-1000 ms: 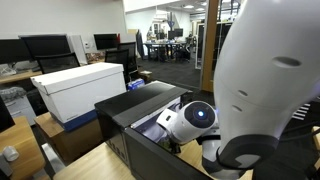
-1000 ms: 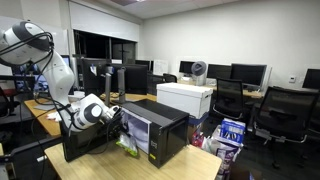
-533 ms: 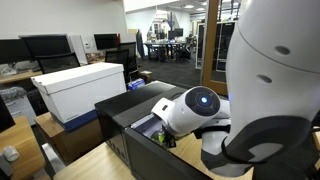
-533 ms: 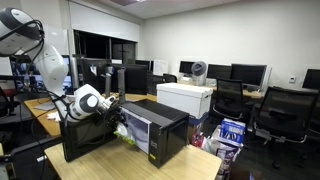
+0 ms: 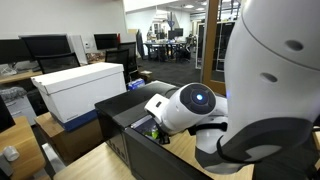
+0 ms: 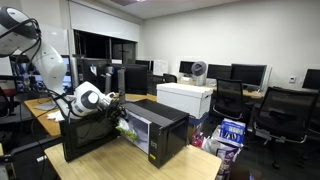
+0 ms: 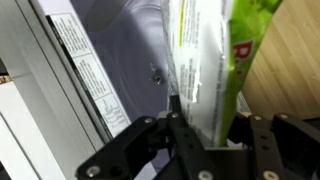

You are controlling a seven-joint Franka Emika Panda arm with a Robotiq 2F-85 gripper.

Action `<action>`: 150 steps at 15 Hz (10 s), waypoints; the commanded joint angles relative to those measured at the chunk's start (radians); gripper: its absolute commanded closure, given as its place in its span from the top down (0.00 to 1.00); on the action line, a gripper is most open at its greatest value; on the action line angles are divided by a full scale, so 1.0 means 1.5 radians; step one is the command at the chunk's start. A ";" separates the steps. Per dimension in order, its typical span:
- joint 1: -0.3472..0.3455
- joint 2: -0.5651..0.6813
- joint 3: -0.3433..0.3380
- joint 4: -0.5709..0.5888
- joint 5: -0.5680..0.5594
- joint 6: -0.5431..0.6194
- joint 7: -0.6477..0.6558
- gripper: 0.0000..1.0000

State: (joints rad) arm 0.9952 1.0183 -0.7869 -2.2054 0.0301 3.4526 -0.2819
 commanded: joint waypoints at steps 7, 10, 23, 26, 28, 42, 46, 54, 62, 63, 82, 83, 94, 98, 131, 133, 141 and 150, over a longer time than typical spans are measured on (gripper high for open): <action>-0.033 0.119 -0.021 0.099 0.007 0.002 0.003 0.10; -0.056 0.152 -0.015 0.131 0.007 0.018 0.007 0.11; -0.148 0.302 -0.022 0.324 0.006 0.004 0.010 0.10; -0.180 0.277 -0.005 0.311 -0.035 0.003 -0.014 0.56; -0.193 0.268 0.007 0.302 -0.056 0.002 -0.020 0.69; -0.255 0.151 0.045 0.153 -0.167 0.003 -0.050 1.00; -0.290 0.075 0.065 0.078 -0.229 0.008 -0.083 1.00; -0.357 -0.121 0.084 -0.161 -0.260 -0.028 -0.111 1.00; -0.562 -0.333 0.251 -0.222 -0.223 -0.190 -0.035 1.00; -0.589 -0.349 0.281 -0.223 -0.215 -0.205 -0.020 1.00; -0.927 -0.328 0.651 -0.188 -0.057 -0.208 0.055 1.00; -0.925 -0.317 0.647 -0.185 -0.059 -0.185 0.054 1.00; -0.878 -0.210 0.609 -0.118 -0.113 -0.040 0.073 0.67; -0.848 -0.176 0.592 -0.085 -0.120 -0.026 0.075 0.37; -0.731 0.024 0.515 0.239 -0.096 0.000 0.108 0.03; -0.726 0.030 0.520 0.247 -0.099 0.000 0.108 0.03; -0.686 0.069 0.501 0.334 -0.092 0.000 0.103 0.03; -0.666 0.020 0.490 0.170 -0.144 0.010 0.079 0.42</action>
State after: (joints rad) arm -0.0081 1.1033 -0.0540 -1.8150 -0.1533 3.4678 -0.1434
